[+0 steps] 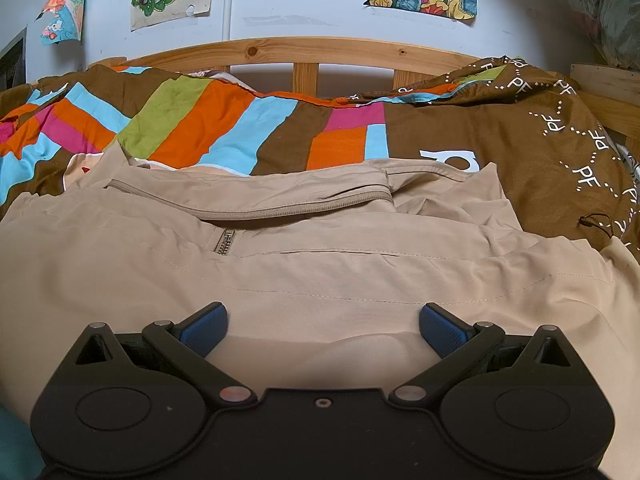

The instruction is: Fold large clothes

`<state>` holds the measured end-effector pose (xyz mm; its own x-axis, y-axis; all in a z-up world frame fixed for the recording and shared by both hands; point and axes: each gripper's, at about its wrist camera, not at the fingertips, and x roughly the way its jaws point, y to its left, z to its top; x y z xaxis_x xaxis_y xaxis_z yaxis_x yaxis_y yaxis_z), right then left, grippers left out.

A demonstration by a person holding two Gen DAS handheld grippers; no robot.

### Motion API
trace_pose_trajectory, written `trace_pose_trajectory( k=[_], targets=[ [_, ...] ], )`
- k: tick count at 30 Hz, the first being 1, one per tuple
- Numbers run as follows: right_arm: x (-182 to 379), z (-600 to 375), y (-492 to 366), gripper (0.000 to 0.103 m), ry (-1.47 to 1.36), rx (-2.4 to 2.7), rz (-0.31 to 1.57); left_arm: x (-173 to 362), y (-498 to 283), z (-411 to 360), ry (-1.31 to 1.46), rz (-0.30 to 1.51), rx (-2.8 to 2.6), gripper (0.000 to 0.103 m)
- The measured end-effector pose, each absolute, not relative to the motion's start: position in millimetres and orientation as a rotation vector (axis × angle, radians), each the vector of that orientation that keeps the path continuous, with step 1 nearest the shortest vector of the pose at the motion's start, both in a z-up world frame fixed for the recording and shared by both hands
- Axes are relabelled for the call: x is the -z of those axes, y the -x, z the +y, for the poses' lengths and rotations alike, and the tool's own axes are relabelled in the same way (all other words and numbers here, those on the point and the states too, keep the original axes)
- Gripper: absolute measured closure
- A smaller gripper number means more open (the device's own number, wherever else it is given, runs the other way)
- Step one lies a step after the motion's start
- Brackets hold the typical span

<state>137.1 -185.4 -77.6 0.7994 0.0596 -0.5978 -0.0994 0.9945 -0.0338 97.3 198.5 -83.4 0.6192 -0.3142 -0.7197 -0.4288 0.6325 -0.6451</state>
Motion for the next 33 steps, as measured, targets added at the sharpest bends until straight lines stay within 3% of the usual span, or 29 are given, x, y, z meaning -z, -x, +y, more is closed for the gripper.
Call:
trace_pose_trajectory(
  k=[2,8,17,23,25,28,30,31,33],
  targets=[
    [78,-186,-137,0.001,0.064,-0.085,0.639,81,-100,194,0.901,0.904,-0.049,0.014],
    [78,-186,-137,0.001,0.065,-0.084,0.639,77,-104,182,0.798,0.897,-0.048,0.019],
    [78,-185,-137,0.001,0.065,-0.084,0.638,84,-108,189,0.847,0.924,-0.031,0.011],
    [78,-185,-137,0.001,0.065,-0.083,0.638,85,-109,188,0.851,0.924,-0.030,0.012],
    [78,-185,-137,0.001,0.065,-0.083,0.638,85,-107,190,0.858,0.912,-0.044,0.018],
    [78,-185,-137,0.001,0.065,-0.082,0.638,86,-103,197,0.885,0.881,-0.093,0.043],
    [78,-185,-137,0.001,0.065,-0.082,0.637,90,-99,206,0.950,0.868,-0.128,0.067],
    [78,-185,-137,0.001,0.066,-0.082,0.637,92,-98,209,0.979,0.862,-0.134,0.070],
    [78,-185,-137,0.001,0.064,-0.082,0.637,93,-94,212,1.023,0.831,-0.135,0.087]
  ],
)
